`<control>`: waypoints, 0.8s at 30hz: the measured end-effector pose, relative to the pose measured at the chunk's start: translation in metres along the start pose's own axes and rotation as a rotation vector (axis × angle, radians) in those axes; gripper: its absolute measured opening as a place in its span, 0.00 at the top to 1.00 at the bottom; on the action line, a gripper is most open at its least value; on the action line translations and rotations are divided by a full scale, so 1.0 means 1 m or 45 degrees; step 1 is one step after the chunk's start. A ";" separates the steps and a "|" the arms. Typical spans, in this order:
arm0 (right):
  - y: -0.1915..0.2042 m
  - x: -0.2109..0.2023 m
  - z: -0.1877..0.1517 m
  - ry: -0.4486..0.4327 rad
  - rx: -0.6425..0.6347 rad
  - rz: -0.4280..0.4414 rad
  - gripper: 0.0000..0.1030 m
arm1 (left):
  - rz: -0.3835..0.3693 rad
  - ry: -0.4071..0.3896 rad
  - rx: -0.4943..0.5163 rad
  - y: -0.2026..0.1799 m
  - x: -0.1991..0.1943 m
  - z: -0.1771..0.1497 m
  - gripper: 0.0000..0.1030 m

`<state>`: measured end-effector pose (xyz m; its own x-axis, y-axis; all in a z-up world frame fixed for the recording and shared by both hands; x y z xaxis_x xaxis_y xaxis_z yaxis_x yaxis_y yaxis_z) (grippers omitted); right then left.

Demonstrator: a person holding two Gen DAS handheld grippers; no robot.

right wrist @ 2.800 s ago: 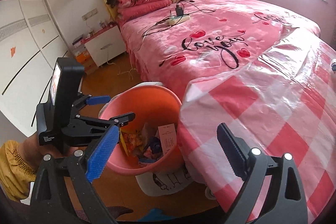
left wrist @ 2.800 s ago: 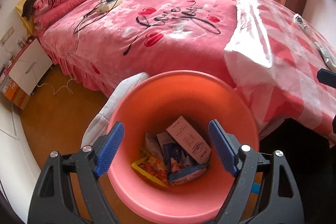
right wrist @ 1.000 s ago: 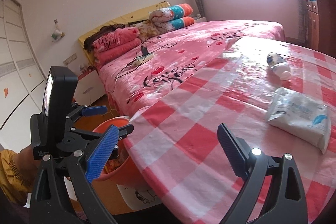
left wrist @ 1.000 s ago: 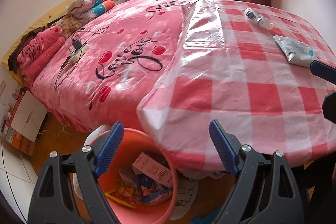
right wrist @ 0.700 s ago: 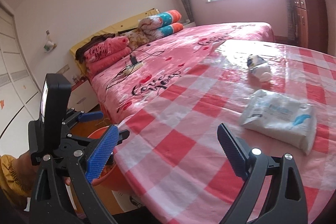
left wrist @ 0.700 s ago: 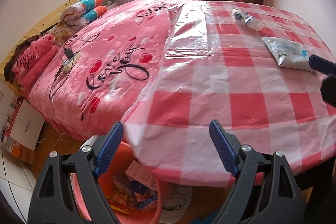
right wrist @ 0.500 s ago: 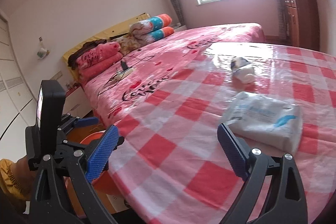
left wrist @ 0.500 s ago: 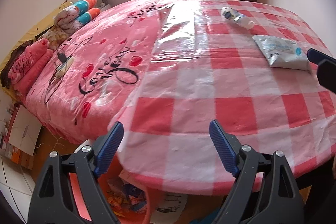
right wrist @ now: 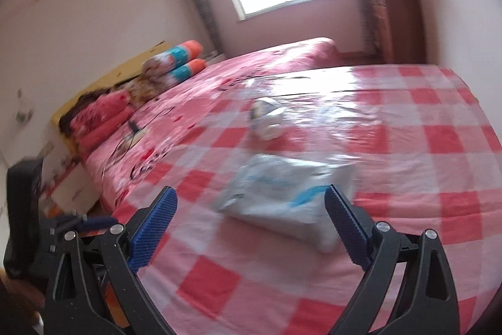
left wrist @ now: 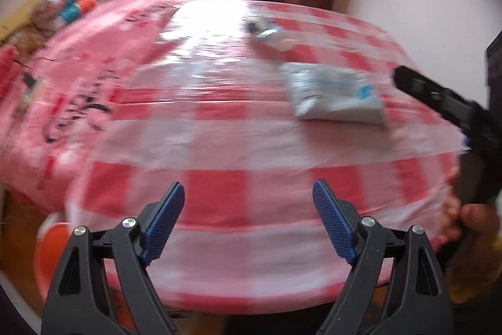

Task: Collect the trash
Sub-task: 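Move the left tool to the white bottle while right tool approaches the wipes pack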

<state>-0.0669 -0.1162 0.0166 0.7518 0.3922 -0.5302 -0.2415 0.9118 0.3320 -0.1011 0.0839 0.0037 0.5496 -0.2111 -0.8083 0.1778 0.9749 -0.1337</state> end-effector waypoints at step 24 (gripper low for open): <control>-0.124 -0.020 0.019 -0.094 0.289 -0.155 0.09 | -0.235 0.024 -0.125 -0.083 0.095 0.086 0.18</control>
<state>-0.0406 -0.2399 0.0008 0.8116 0.2638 -0.5212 -0.0092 0.8979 0.4401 0.0062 -0.0231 -0.0128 0.4993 -0.3861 -0.7756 0.1929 0.9223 -0.3349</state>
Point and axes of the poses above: each gripper's, at about its wrist camera, not at the fingertips, and x roughly the way its jaws point, y to its left, z to its top, the point moved 5 cm from there along x, roughly the way its jaws point, and after that the axes turned 4 degrees about -z, right-handed, at the moved point
